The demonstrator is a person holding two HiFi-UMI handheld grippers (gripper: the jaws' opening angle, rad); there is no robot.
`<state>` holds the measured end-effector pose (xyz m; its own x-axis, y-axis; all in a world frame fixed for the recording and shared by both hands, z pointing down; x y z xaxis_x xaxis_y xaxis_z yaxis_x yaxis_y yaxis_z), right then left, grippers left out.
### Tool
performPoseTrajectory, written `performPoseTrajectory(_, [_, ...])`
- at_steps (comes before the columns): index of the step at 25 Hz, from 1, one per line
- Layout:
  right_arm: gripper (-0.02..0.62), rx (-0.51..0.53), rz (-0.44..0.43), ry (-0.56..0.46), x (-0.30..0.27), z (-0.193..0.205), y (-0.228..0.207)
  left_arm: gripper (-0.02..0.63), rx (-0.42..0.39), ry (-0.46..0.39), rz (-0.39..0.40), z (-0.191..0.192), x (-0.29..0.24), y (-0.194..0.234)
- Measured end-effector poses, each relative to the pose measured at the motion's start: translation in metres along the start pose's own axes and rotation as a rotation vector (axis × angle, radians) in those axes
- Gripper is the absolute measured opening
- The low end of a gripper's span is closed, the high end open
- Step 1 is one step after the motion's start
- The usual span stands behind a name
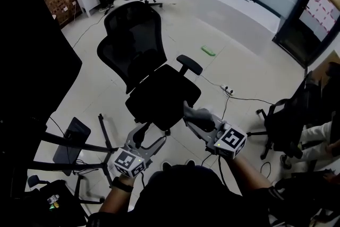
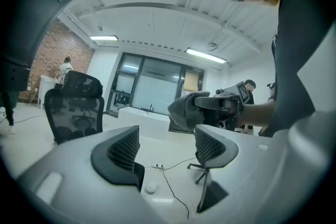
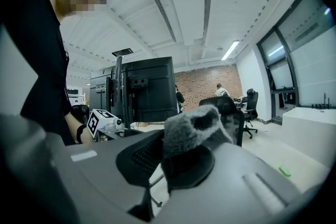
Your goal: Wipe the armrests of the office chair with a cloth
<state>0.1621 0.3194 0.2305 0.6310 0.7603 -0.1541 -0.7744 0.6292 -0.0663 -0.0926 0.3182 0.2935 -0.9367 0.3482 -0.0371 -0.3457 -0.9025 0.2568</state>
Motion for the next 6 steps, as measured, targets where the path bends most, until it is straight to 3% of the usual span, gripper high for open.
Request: performPoseTrajectory(6, [0.016, -0.013, -0.006, -0.012, 0.027, 0.002, -0.020, 0.360, -0.010, 0.007, -0.006, -0.004, -0.024, -0.018])
Point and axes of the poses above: the fingertips, and each gripper's own axes: x backward along the fingers, y to its left, z out of its underside, the point moved 10 cm from there along x, backward along the fingers, and after that the axes turned 13 degrees about z, right-handed, at the moved point
